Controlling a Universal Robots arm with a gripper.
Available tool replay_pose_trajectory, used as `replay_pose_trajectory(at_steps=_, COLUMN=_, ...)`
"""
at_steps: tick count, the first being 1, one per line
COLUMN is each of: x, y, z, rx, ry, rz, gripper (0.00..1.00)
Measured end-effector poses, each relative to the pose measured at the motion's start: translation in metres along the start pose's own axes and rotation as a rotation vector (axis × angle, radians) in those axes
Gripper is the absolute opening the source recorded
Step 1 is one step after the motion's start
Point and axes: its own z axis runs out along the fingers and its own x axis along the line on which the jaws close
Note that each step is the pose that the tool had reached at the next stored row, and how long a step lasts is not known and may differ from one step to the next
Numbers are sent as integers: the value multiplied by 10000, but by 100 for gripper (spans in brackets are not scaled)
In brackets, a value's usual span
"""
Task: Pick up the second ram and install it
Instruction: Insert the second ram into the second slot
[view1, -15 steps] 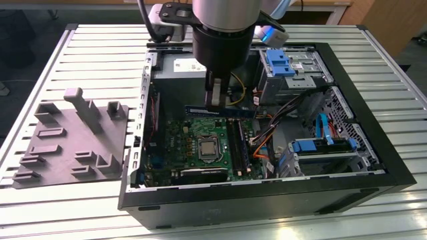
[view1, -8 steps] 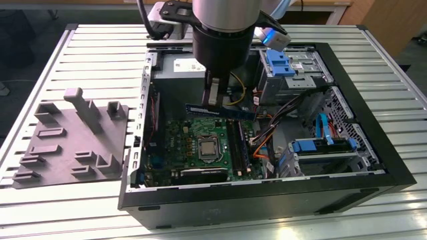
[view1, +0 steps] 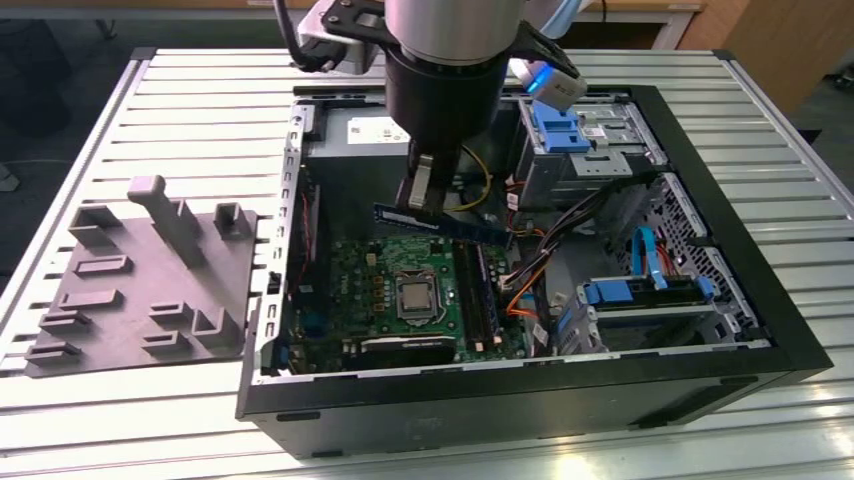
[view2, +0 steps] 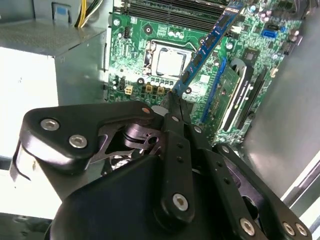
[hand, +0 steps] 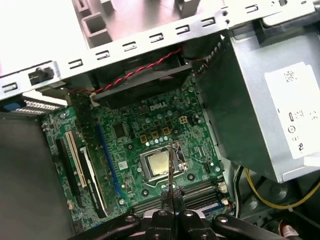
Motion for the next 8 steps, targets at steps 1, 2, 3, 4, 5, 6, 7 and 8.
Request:
replay_pose_trajectory(at_steps=1, x=0, y=0, z=0, rx=3, ry=-5, rz=129, gripper=11)
replay_pose_trajectory(at_steps=2, x=0, y=0, z=0, rx=7, ry=-9, rz=260, gripper=11)
replay_pose_trajectory(at_steps=3, x=0, y=0, z=1, rx=10, ry=-13, rz=392, gripper=11)
replay_pose_trajectory(at_steps=4, x=0, y=0, z=1, rx=14, ry=-18, rz=521, gripper=11)
replay_pose_trajectory(at_steps=5, x=0, y=0, z=1, rx=18, ry=-22, rz=661, gripper=11)
replay_pose_trajectory(at_steps=6, x=0, y=0, z=1, rx=22, ry=-27, rz=790, gripper=11)
replay_pose_trajectory(at_steps=7, x=0, y=0, z=1, rx=25, ry=-32, rz=921, gripper=11)
replay_pose_trajectory(at_steps=8, x=0, y=0, z=2, rx=29, ry=-36, rz=1054, gripper=11)
